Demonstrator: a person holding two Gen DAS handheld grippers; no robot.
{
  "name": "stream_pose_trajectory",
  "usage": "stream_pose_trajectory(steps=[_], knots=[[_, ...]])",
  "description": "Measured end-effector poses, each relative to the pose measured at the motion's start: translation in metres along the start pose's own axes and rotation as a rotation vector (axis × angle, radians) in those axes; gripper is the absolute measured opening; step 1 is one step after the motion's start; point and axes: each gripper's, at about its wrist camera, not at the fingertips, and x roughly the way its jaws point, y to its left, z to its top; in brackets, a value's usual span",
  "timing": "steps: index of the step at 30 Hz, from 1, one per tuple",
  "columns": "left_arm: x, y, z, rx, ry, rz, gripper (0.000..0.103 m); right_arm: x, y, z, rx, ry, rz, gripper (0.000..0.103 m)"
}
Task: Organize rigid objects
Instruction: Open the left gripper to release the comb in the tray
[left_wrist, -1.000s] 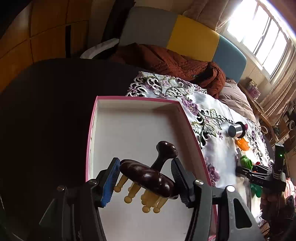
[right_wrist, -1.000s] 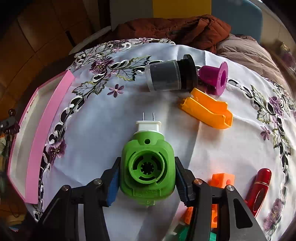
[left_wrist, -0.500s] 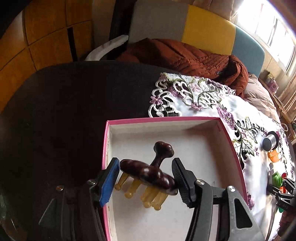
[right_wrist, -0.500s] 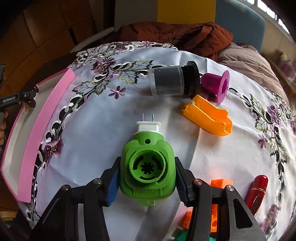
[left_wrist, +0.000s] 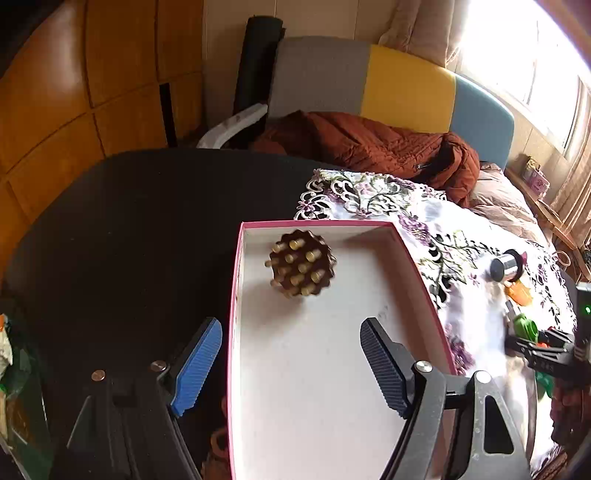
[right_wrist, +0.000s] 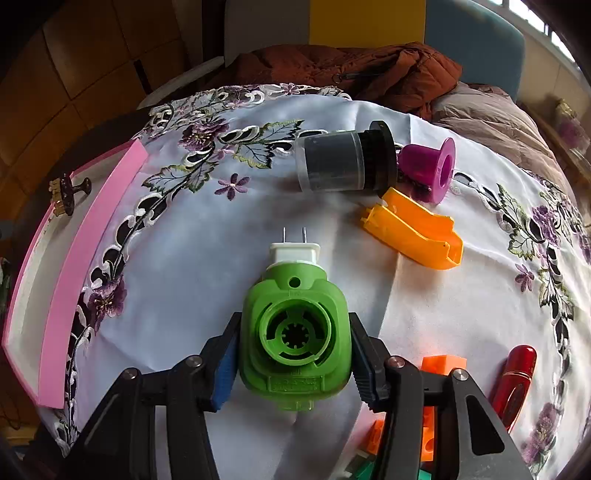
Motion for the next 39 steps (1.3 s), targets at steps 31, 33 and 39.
stream_pose_trajectory(steps=[31, 33, 39], knots=[[-0.053, -0.017, -0.055, 0.001, -0.021, 0.023, 0.079, 0.001, 0.002, 0.002, 0.048, -0.048, -0.073, 0.053], [-0.054, -0.016, -0.056, -0.001, -0.022, 0.017, 0.079, 0.001, 0.004, 0.001, 0.043, -0.049, -0.085, 0.053], [-0.055, -0.007, -0.062, -0.008, -0.02, 0.033, 0.079, 0.001, 0.006, 0.001, 0.063, -0.044, -0.11, 0.053]])
